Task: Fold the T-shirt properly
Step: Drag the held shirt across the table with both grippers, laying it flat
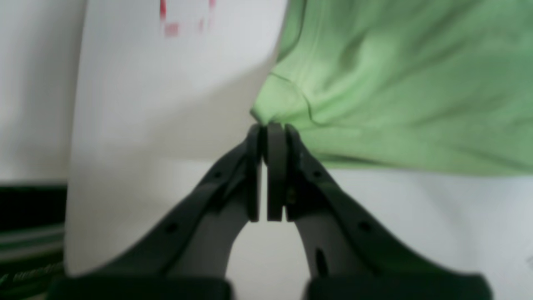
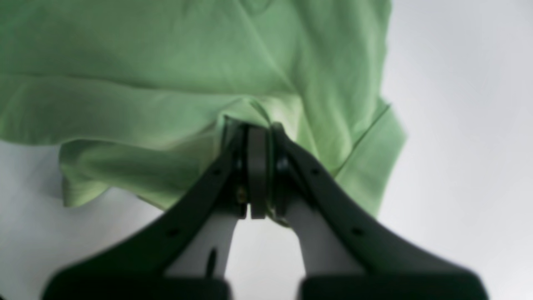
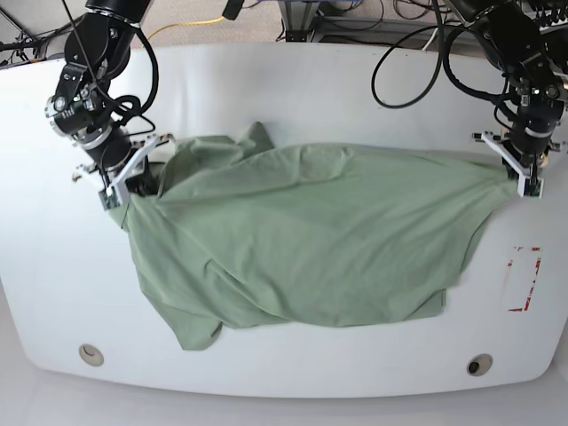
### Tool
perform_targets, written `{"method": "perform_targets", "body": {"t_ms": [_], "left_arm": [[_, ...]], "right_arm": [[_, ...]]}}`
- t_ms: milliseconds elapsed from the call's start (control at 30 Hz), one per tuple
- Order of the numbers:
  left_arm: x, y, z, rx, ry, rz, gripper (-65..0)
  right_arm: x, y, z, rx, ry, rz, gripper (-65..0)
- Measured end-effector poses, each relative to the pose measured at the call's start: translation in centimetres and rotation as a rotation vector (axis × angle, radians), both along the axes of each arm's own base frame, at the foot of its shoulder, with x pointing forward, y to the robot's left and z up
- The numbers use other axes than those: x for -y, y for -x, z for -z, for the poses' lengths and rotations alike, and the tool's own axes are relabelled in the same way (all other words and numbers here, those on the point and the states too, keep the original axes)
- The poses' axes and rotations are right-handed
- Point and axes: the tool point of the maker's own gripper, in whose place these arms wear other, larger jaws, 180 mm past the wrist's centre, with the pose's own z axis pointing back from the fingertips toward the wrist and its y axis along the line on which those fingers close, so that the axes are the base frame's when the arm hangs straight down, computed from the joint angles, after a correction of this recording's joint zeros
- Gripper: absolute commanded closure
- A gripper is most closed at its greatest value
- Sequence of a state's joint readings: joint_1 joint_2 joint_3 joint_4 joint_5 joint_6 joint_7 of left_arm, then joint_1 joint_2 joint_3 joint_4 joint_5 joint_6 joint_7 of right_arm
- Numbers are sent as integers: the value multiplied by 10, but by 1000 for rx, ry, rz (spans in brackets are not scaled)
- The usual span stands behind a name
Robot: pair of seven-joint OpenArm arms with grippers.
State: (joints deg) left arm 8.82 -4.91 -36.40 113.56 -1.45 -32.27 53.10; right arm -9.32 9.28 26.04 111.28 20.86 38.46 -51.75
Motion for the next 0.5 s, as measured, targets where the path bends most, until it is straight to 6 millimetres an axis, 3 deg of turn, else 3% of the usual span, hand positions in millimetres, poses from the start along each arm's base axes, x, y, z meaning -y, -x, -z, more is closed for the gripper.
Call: {"method": "perform_targets", "body": {"t_ms": [200, 500], "left_arm": [[-17, 35, 16, -86, -24, -28, 0], [-34, 56, 18, -133, -60, -35, 0]], "right_arm": [[-18, 43, 36, -116, -68, 7, 0], [-1, 80, 56, -197, -80, 93, 0]]}}
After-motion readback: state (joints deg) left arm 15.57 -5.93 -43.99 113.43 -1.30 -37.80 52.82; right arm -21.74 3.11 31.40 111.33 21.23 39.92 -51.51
